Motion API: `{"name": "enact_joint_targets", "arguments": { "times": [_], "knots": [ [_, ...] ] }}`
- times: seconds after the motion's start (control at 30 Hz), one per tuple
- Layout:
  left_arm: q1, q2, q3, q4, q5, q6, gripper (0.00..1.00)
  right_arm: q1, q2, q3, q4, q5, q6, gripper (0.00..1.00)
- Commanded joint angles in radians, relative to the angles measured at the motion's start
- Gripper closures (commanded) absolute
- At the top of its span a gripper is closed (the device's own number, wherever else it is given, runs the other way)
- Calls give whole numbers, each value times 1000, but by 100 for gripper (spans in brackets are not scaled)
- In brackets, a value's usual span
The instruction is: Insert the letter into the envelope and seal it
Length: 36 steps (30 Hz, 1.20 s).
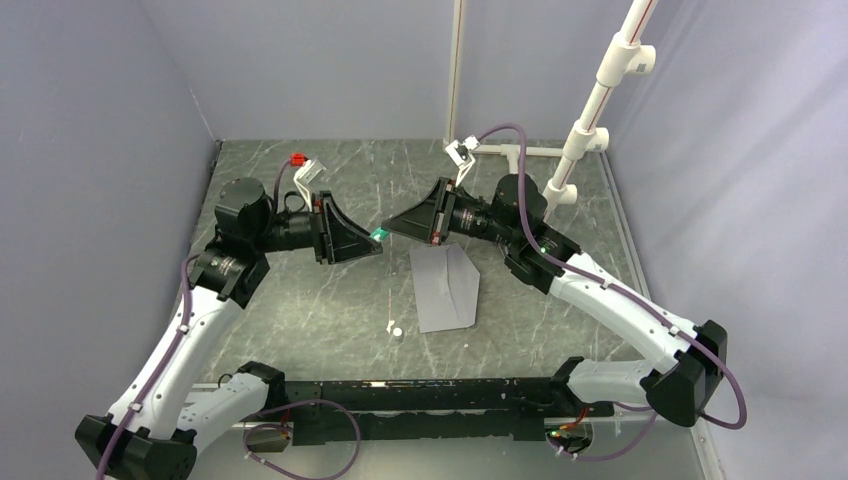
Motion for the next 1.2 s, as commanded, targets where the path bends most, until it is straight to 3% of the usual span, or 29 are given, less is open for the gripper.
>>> {"name": "enact_joint_targets", "arguments": {
  "times": [0.0, 0.13, 0.23, 0.27, 0.33, 0.37, 0.4, 0.5, 0.87, 0.93, 1.03, 1.07, 1.17],
  "knots": [
    [3, -11, -1, -10, 2, 5, 81, -7, -43, -7, 103, -5, 5, 100],
    [3, -15, -3, -26, -3, 25, 81, -12, -47, -13, 111, -1, 7, 100],
    [3, -17, -4, -23, -2, 40, 97, -13, -44, -12, 106, -5, 5, 100],
    [3, -19, -6, -19, 0, 44, 97, -13, -42, -10, 99, -8, 2, 91],
    [3, -21, -7, -10, 9, 53, 98, -14, -27, 8, 79, -36, -11, 63],
    [3, -20, -2, -13, 13, 63, 98, -13, -15, 24, 57, -54, -19, 54],
    [3, -20, 1, -17, 23, 77, 98, -13, 9, 44, 30, -77, -29, 47],
    [4, -16, 17, -39, 45, 123, 98, -9, 57, 96, -39, -130, -49, 45],
    [3, 29, 78, -150, -23, 239, 98, 28, 130, 160, -134, -147, -93, 60],
    [3, 33, 80, -158, -34, 244, 98, 28, 129, 158, -156, -146, -94, 70],
    [3, 35, 79, -168, -52, 243, 97, 28, 112, 151, -153, -123, -89, 96],
    [3, 35, 79, -174, -58, 242, 95, 28, 107, 152, -156, -117, -91, 100],
    [3, 28, 78, -186, -70, 238, 90, 26, 91, 143, -158, -95, -88, 100]
  ]
}}
